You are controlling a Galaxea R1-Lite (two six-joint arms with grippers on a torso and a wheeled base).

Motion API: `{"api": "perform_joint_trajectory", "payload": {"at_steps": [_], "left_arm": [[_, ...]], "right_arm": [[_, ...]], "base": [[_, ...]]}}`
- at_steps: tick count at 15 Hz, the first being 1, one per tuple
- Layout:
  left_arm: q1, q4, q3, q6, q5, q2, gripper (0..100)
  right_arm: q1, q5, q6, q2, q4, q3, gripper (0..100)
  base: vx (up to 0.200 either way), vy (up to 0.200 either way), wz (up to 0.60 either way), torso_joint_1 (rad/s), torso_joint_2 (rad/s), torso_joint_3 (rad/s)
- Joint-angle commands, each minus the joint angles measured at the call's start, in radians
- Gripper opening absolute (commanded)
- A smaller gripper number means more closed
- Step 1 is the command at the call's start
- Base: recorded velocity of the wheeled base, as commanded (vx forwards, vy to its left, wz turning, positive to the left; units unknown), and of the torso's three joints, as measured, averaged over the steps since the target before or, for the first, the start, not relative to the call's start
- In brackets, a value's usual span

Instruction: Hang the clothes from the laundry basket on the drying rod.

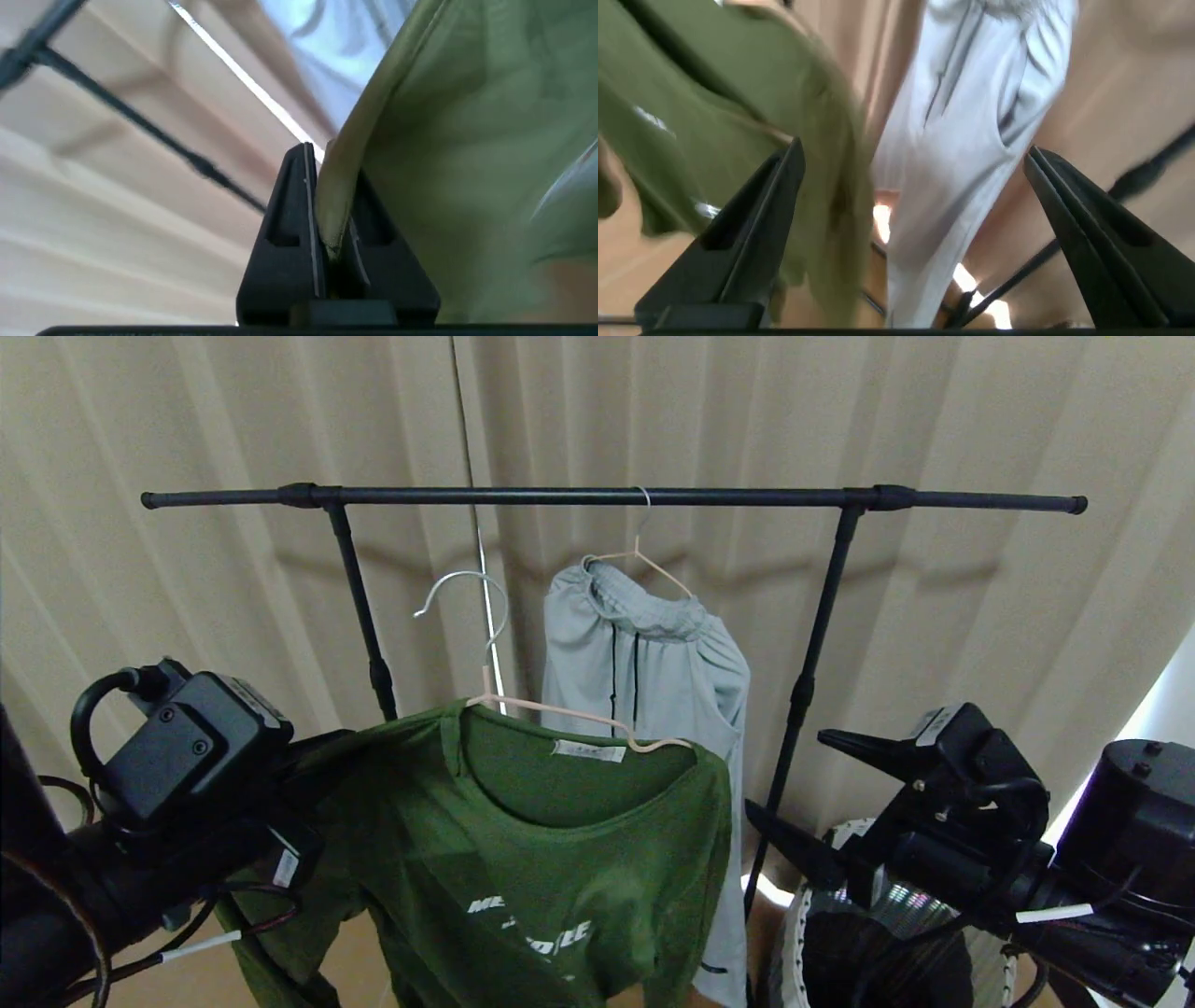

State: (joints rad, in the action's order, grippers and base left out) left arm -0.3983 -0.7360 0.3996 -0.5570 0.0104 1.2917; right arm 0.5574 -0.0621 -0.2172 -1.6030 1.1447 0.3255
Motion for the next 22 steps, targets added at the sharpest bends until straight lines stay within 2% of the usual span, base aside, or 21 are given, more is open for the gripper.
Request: {"api": "perform_joint_trajectory", "payload": {"at_steps": [1, 6, 9, 12, 16, 21, 22], "left_arm": [[-0.048, 0.000, -0.008, 0.026, -0.001, 0.020, 0], [-0.134, -0.028, -0.007, 0.054, -0.001, 0.021, 0], [-0.139, -0.028, 0.001, 0.052, 0.000, 0.029, 0], [-0.146, -0.029, 0.001, 0.052, -0.001, 0.029, 0], [-0.160, -0.062, 0.010, 0.052, 0.000, 0.041, 0], [-0.178, -0.115, 0.015, 0.054, -0.001, 0.063, 0], [-0.182, -0.123, 0.015, 0.054, -0.001, 0.064, 0]], "right_arm": [[0.012, -0.007, -0.019, 0.021, -0.013, 0.038, 100], [0.073, -0.005, -0.057, 0.005, -0.106, 0.168, 100], [0.098, -0.004, -0.065, 0.003, -0.157, 0.237, 100], [0.096, 0.002, -0.108, -0.041, -0.180, 0.305, 100], [0.098, 0.005, -0.182, -0.097, -0.180, 0.331, 100], [0.098, 0.005, -0.182, -0.097, -0.209, 0.356, 100], [0.098, 0.005, -0.183, -0.097, -0.209, 0.356, 0]], "base": [[0.000, 0.000, 0.00, 0.000, 0.00, 0.000], [0.000, 0.000, 0.00, 0.000, 0.00, 0.000], [0.000, 0.000, 0.00, 0.000, 0.00, 0.000], [0.000, 0.000, 0.00, 0.000, 0.00, 0.000], [0.000, 0.000, 0.00, 0.000, 0.00, 0.000], [0.000, 0.000, 0.00, 0.000, 0.00, 0.000], [0.000, 0.000, 0.00, 0.000, 0.00, 0.000]]}}
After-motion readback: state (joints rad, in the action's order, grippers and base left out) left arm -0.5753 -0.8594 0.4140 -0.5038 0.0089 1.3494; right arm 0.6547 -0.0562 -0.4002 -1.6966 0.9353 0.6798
